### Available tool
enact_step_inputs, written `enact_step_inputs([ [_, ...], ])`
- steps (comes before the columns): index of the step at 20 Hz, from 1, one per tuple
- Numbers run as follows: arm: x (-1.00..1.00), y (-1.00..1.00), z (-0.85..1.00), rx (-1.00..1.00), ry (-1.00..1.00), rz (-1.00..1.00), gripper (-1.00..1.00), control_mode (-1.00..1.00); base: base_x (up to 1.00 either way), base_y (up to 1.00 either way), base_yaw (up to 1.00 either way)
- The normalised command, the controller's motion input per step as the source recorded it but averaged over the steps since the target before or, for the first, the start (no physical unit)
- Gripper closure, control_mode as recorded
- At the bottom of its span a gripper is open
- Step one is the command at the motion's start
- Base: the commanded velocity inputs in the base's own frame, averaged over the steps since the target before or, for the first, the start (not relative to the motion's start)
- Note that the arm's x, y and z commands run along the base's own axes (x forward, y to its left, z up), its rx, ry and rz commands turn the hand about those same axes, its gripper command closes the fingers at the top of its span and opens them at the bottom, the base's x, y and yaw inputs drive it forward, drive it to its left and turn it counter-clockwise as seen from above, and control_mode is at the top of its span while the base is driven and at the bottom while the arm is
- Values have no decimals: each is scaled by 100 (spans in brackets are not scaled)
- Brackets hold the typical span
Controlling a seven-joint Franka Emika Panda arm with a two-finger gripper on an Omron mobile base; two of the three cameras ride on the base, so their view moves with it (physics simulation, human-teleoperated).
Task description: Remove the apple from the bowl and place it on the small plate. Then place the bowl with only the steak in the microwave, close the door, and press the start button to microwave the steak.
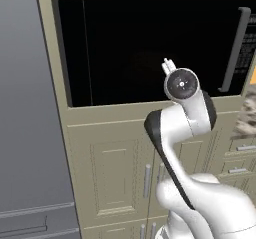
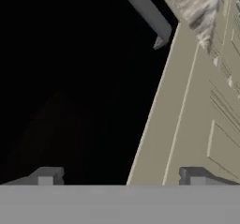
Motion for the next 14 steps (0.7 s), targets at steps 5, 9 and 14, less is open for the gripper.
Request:
enact_step_inputs([
  [5,-100,-100,29,69,-2,0,-100,-100,0,0,0],
  [9,-82,-100,0,66,-16,-8,-100,-100,0,0,0],
  [14,-6,-42,-4,15,0,-4,-100,-100,0,0,0],
])
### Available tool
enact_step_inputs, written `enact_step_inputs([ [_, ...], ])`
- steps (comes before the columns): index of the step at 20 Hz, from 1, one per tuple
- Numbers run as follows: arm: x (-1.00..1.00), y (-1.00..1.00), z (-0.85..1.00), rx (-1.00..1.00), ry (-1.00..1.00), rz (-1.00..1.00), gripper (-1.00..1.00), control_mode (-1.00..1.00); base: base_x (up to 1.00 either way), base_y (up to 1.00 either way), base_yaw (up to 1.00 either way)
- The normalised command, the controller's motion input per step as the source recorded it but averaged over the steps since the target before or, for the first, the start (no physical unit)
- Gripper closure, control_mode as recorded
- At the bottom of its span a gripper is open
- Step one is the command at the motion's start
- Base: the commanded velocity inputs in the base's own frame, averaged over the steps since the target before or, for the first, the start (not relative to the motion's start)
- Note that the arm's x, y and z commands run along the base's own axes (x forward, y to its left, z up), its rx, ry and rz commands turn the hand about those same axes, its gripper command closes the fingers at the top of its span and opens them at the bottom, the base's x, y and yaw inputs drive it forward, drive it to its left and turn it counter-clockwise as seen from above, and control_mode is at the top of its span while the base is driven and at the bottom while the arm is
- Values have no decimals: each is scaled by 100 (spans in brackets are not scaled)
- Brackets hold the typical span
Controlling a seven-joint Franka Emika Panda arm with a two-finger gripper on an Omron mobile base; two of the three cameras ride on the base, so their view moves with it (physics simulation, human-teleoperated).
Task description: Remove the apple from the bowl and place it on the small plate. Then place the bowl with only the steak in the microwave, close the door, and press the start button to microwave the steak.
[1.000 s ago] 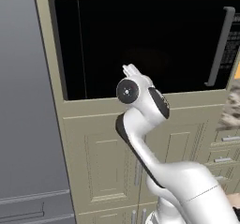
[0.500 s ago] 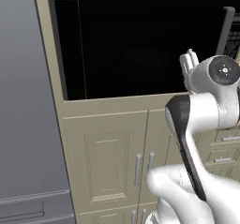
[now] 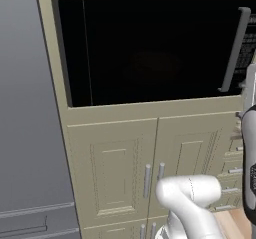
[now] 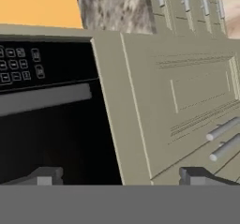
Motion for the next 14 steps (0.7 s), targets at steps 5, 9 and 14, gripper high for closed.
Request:
enact_step_inputs([
  [5,0,-70,-3,23,0,-8,-100,-100,0,0,0],
  [9,0,-22,-9,9,0,-1,-100,-100,0,0,0],
  [14,-30,-33,-3,8,0,-4,-100,-100,0,0,0],
])
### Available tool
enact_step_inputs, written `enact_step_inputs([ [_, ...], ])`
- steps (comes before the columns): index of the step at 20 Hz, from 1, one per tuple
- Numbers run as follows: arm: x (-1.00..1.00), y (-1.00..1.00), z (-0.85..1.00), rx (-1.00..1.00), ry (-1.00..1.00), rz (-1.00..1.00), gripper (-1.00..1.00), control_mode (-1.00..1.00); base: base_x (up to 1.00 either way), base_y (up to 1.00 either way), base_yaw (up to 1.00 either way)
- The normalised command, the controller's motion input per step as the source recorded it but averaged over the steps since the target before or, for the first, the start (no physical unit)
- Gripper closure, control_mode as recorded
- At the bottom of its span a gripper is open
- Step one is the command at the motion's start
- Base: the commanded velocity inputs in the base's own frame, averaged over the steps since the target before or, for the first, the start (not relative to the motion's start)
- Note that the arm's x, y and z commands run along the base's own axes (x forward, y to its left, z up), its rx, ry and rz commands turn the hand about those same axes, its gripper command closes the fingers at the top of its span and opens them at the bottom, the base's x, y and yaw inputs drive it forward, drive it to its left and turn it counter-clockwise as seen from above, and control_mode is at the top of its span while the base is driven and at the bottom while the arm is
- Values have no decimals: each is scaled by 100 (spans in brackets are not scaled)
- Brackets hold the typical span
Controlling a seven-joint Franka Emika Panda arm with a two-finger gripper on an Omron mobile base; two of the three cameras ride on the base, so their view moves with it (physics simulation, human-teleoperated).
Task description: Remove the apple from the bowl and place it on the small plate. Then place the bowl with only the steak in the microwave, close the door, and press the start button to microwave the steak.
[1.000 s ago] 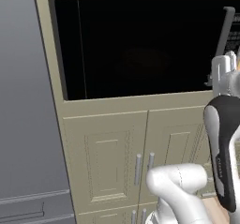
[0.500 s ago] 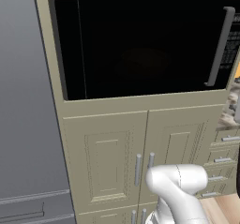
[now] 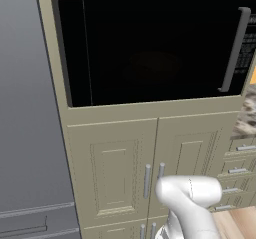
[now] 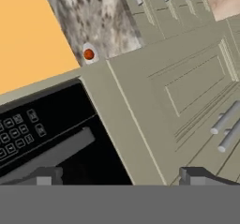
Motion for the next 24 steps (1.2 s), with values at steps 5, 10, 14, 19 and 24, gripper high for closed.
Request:
enact_step_inputs([
  [5,-16,-3,11,7,-31,0,-100,-100,0,0,0],
  [10,1,9,1,-33,-23,6,-100,-100,0,0,0],
  [14,4,-4,-3,-97,-13,33,-100,-100,0,0,0],
  [19,8,-12,-3,-77,3,25,-100,-100,0,0,0],
  [24,-13,3,0,-51,11,8,-100,-100,0,0,0],
])
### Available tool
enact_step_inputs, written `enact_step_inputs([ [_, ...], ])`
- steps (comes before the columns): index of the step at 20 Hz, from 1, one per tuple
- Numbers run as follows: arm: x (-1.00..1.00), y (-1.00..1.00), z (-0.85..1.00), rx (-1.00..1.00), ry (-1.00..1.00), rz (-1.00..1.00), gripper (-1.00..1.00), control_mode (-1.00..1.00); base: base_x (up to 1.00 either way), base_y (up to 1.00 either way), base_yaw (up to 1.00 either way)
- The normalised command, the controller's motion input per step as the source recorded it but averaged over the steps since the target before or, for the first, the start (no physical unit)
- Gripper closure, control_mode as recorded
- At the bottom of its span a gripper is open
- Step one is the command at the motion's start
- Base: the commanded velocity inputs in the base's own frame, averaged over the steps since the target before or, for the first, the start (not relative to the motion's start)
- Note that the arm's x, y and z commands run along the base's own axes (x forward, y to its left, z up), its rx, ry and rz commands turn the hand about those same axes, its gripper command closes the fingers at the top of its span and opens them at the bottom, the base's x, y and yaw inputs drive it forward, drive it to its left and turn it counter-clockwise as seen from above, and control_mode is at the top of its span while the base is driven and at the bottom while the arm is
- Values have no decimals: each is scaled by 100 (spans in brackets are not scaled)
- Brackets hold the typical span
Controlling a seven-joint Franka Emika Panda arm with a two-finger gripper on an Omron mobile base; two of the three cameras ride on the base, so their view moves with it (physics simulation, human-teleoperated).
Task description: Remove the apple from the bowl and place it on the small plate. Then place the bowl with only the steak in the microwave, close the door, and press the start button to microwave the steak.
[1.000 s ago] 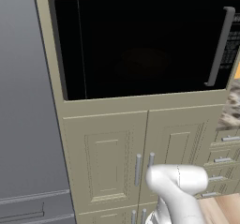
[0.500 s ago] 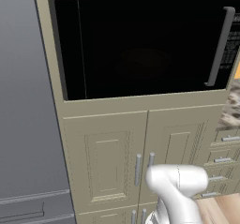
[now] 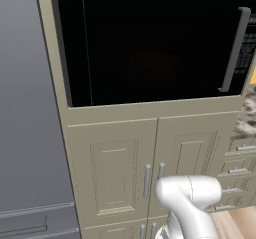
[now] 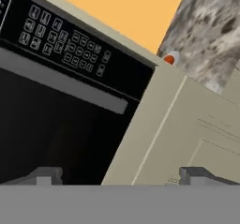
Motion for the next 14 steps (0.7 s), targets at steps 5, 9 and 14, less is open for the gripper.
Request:
enact_step_inputs([
  [5,-9,11,0,-40,10,3,-100,-100,0,0,0],
  [9,0,26,0,-21,11,1,-100,-100,0,0,0],
  [14,24,36,0,-34,30,13,-100,-100,0,0,0],
])
